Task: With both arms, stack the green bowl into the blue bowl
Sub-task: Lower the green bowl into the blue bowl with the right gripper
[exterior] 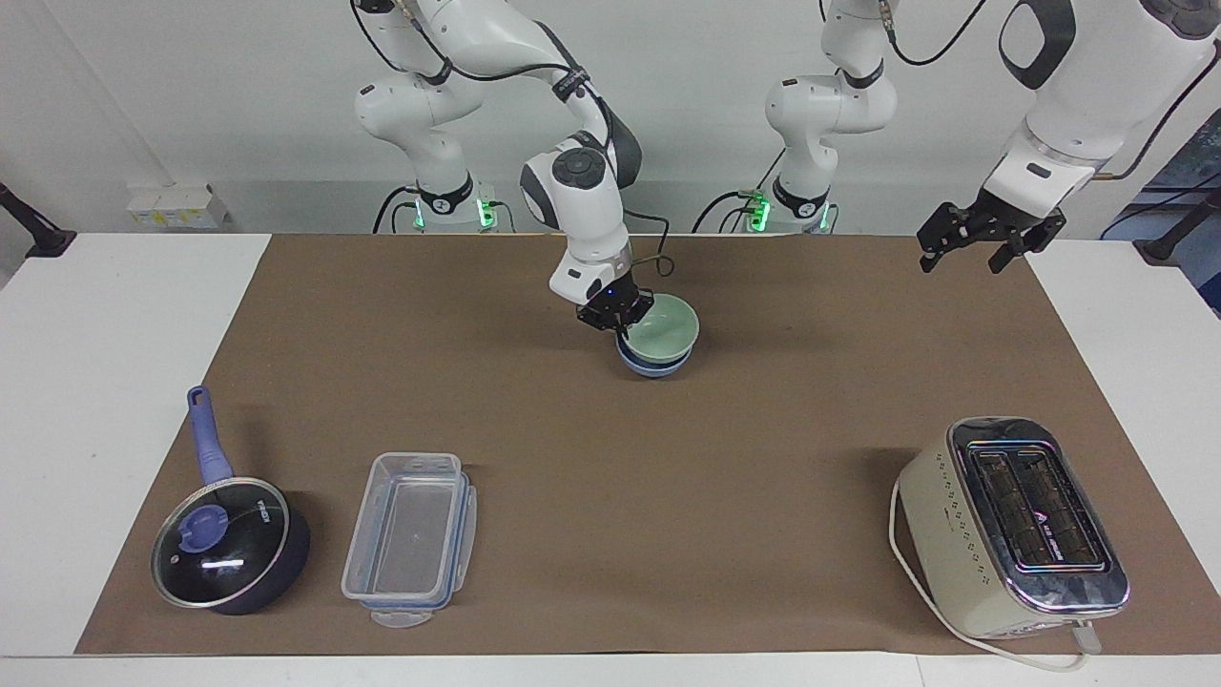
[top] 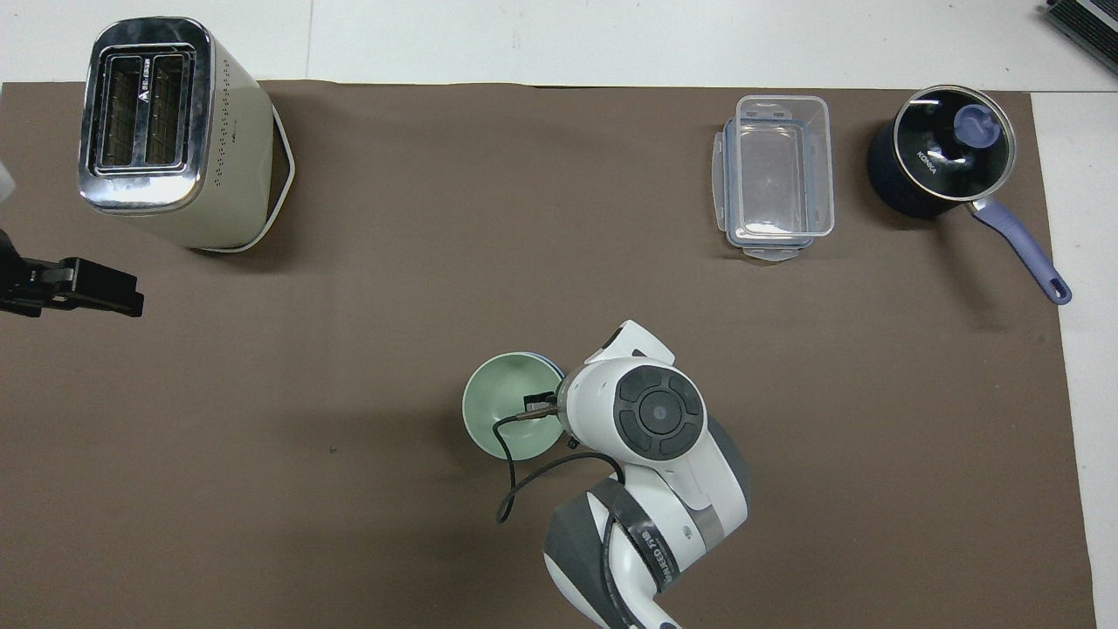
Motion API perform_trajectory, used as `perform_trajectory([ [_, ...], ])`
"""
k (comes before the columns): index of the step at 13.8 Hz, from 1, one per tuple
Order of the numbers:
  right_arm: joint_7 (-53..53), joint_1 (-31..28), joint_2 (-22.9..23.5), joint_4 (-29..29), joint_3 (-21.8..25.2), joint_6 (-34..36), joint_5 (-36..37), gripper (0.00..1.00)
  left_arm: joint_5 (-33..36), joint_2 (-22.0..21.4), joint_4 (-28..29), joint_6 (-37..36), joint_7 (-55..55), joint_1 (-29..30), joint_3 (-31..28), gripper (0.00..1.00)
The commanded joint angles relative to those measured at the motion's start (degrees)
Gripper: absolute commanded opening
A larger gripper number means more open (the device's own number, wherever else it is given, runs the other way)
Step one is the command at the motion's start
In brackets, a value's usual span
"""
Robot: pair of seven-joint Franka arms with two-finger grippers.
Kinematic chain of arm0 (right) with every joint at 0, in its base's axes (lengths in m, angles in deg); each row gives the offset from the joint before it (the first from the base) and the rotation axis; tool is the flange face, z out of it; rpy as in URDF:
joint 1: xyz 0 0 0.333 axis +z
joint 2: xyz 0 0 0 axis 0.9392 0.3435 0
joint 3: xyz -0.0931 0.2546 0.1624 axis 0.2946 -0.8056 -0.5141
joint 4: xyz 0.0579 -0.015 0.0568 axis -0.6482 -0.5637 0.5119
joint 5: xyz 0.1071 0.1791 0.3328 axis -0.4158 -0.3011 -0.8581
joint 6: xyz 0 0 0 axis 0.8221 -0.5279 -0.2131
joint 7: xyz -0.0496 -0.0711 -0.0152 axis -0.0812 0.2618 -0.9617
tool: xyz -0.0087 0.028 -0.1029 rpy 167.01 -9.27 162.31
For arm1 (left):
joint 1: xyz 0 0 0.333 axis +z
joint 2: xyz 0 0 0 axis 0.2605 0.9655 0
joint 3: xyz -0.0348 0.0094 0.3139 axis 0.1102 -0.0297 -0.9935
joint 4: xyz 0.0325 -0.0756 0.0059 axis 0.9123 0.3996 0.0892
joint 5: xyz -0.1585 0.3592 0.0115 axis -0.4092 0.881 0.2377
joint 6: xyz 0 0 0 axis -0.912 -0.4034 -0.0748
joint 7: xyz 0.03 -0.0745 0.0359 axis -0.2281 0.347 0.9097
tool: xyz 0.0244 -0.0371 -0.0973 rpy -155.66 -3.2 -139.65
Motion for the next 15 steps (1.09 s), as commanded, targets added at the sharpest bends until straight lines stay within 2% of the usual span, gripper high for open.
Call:
perform_trajectory([
  [1,1.0,0.0,-0.3,-0.8,0.3,-1.2,3.0,0.00,0.9,-0.2,0.0,-0.9,0.1,0.6,0.5,1.00],
  [7,1.1,0.0,-0.3,-0.8,0.3,-1.3,3.0,0.00,0.9,-0.2,0.0,-0.9,0.1,0.6,0.5,1.00],
  [8,1.1,0.0,-0.3,-0.8,0.3,-1.3,3.0,0.13,0.9,-0.2,0.0,-0.9,0.1,0.6,0.5,1.00],
  [9,1.2,0.0,-0.3,-0.8,0.3,-1.2,3.0,0.36,0.9,-0.2,0.0,-0.9,0.1,0.6,0.4,1.00],
  [10,1.4,0.0,-0.3,-0.6,0.3,-0.9,3.0,0.81,0.9,-0.2,0.0,-0.9,0.1,0.5,0.5,1.00],
  [11,2.0,-0.3,-0.6,-0.3,0.3,-0.6,3.0,1.00,0.9,-0.2,-0.1,-0.8,0.1,0.6,0.5,1.00],
  [15,0.8,-4.8,-5.8,1.1,0.4,4.0,3.0,1.00,0.4,-0.5,0.5,-1.1,0.4,0.5,0.5,1.00],
])
